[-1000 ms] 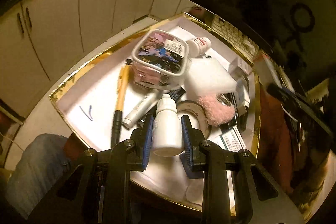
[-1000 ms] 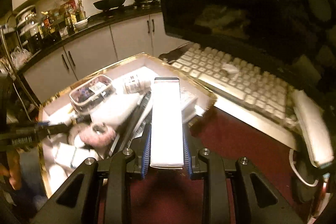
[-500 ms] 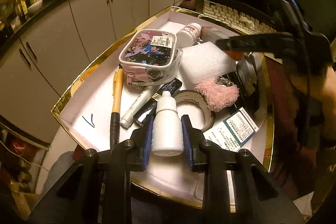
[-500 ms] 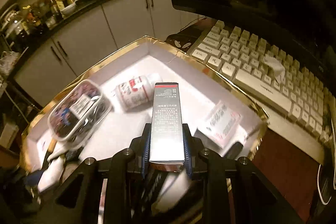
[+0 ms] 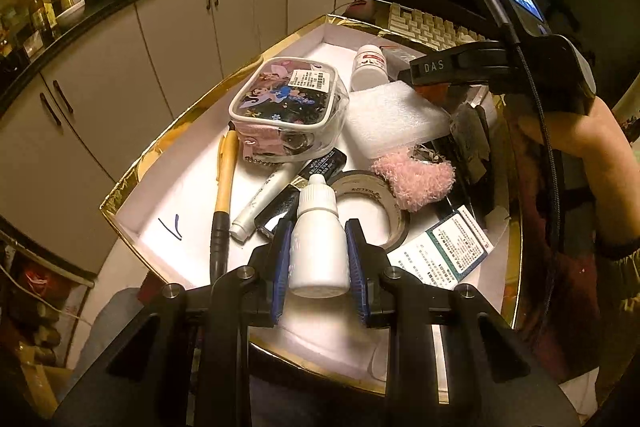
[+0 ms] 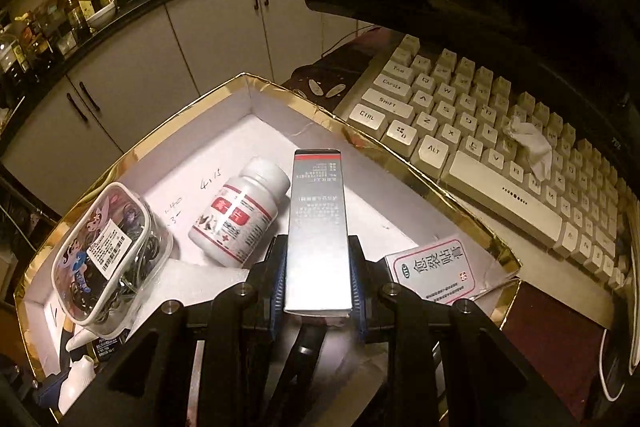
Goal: Organize objects
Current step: 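Lower the bottle and box into the tray and open both grippers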
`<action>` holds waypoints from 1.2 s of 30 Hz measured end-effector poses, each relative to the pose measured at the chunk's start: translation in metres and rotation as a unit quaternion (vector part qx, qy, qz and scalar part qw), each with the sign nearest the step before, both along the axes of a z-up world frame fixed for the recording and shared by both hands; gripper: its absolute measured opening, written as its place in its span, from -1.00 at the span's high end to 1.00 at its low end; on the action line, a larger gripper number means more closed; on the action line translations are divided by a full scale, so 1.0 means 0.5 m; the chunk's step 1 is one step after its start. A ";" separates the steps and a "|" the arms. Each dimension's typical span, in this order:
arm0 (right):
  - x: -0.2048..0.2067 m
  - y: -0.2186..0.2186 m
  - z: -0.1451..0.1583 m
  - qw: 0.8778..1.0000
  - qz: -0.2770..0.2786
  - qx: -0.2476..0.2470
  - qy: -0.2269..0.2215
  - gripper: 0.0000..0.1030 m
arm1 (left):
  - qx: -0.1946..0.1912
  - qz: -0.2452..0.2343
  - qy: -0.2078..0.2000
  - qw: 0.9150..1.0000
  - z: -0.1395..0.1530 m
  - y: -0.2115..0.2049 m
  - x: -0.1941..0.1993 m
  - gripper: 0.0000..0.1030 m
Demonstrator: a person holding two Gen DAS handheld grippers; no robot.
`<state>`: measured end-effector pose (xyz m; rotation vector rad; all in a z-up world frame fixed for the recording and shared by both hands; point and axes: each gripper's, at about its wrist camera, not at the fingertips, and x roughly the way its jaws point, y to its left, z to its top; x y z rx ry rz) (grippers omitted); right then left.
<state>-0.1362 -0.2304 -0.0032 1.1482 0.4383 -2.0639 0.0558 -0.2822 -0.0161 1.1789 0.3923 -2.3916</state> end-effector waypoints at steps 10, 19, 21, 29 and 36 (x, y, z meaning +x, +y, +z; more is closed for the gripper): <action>0.021 0.044 0.028 0.999 0.006 -0.044 -0.008 0.23 | -0.004 0.015 0.006 1.000 0.000 0.008 0.007 0.49; 0.095 0.129 0.069 0.994 0.049 -0.093 0.020 -0.09 | -0.009 0.036 0.006 0.999 0.000 0.013 0.010 0.43; 0.108 0.154 0.068 0.993 0.054 -0.105 0.021 -0.14 | -0.011 0.045 0.007 0.999 -0.001 0.011 0.012 0.25; 0.124 0.221 0.058 0.981 0.080 -0.174 0.023 -0.43 | -0.043 0.062 0.004 0.997 -0.001 0.016 0.018 -0.33; 0.138 0.240 0.049 0.977 0.099 -0.190 0.009 -0.53 | -0.063 0.053 0.026 0.996 0.016 0.044 0.023 -0.53</action>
